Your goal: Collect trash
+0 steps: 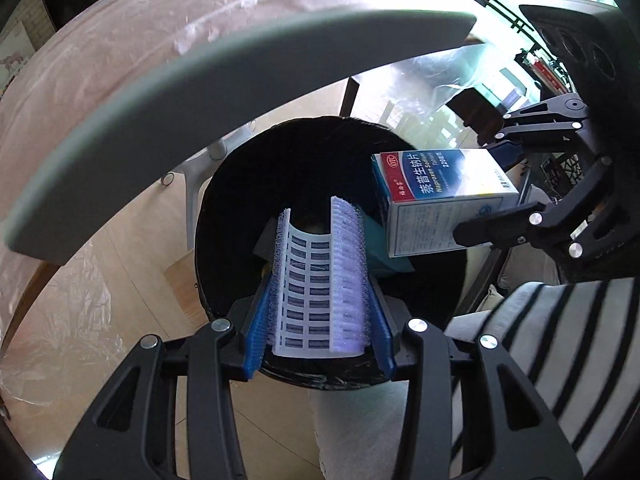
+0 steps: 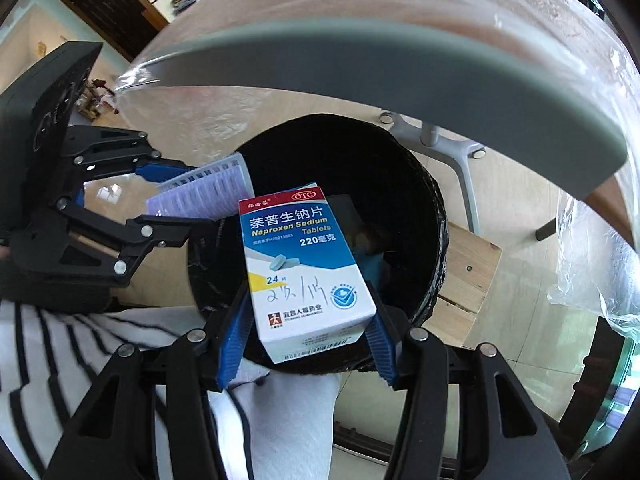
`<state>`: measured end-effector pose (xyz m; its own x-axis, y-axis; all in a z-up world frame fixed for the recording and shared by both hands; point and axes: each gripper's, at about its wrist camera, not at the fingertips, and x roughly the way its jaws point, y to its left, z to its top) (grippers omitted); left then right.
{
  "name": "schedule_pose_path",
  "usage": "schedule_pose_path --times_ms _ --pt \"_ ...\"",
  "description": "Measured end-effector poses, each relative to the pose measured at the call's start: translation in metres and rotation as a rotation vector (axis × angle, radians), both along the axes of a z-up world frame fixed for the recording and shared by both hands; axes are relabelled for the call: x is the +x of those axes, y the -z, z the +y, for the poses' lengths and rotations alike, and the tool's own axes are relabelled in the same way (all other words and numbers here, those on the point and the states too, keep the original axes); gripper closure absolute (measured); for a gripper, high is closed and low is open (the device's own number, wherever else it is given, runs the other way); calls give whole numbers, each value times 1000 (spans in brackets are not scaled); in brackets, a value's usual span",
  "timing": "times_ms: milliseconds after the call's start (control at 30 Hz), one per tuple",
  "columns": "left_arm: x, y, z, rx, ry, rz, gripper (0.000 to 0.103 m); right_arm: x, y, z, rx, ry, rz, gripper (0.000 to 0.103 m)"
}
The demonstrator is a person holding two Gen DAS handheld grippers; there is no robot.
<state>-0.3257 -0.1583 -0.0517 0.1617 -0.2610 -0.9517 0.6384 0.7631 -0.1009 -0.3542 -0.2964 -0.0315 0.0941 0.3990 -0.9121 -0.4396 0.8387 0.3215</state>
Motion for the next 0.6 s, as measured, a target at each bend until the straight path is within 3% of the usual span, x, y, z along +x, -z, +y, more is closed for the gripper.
schedule_pose_path --times_ms 200,233,267,300,333,367,500,600 --pt "5 10 0 6 -17 1 55 5 14 1 -48 27 3 50" --pt "7 9 0 -3 -22 3 43 5 15 0 -48 35 5 49" --pt "7 9 2 -10 -25 6 29 6 16 -1 -42 40 9 40" --pt "7 7 2 -23 -29 4 25 7 17 -3 -35 51 19 33" --pt "8 6 2 -30 -28 8 24 7 18 -5 -30 64 26 24" --pt "8 6 2 -27 -29 16 24 7 19 -6 -20 73 33 22" --pt "9 1 7 -40 -34 73 24 4 8 -13 1 84 66 21" --pt "10 -22 15 -89 -16 105 24 3 -18 -19 69 32 106 20"
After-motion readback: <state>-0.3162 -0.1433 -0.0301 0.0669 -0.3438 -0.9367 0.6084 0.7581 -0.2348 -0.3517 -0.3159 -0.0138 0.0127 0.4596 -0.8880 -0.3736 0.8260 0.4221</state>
